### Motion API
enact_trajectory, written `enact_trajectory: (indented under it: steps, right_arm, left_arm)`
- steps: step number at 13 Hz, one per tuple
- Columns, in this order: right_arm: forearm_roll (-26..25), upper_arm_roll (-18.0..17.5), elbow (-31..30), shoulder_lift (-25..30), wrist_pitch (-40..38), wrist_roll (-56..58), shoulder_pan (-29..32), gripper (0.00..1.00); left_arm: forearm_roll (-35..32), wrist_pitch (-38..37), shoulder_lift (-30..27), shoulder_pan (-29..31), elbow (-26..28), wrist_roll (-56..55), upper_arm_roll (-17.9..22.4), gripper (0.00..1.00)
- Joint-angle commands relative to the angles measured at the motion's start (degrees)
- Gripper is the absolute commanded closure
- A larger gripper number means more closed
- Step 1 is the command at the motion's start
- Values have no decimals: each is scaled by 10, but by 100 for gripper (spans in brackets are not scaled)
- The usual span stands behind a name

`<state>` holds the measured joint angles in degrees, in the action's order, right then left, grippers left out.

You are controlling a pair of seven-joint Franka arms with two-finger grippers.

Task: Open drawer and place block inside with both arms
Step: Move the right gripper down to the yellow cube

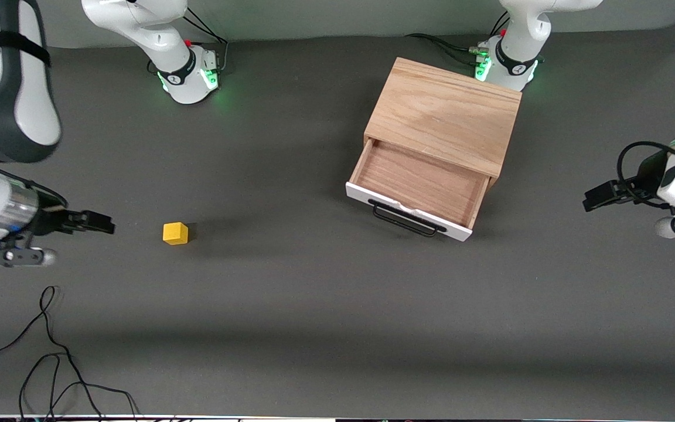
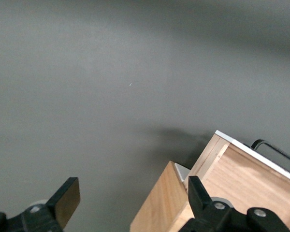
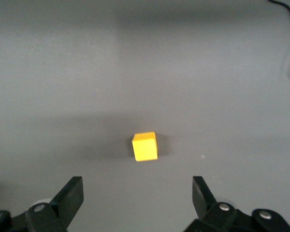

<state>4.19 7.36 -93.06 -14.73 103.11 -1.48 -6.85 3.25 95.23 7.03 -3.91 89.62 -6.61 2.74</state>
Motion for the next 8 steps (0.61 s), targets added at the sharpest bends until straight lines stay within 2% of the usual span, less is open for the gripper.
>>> enact_trajectory:
  steps: [1, 4, 6, 8]
  right_arm:
    - [-6, -5, -39, -8, 43, -11, -1, 0]
    - [-8, -12, -134, 7, 126, -8, -4, 0]
    - [-40, -15, -198, 14, 188, 5, -5, 0]
    - [-47, -15, -292, 24, 298, 9, -5, 0]
  left_arm:
    - [-5, -1, -38, 9, 29, 70, -2, 0]
    - [-6, 0, -56, 7, 43, 77, -3, 0]
    - [-9, 1, -66, 2, 48, 82, -4, 0]
    - [-24, 0, -68, 2, 48, 102, -6, 0]
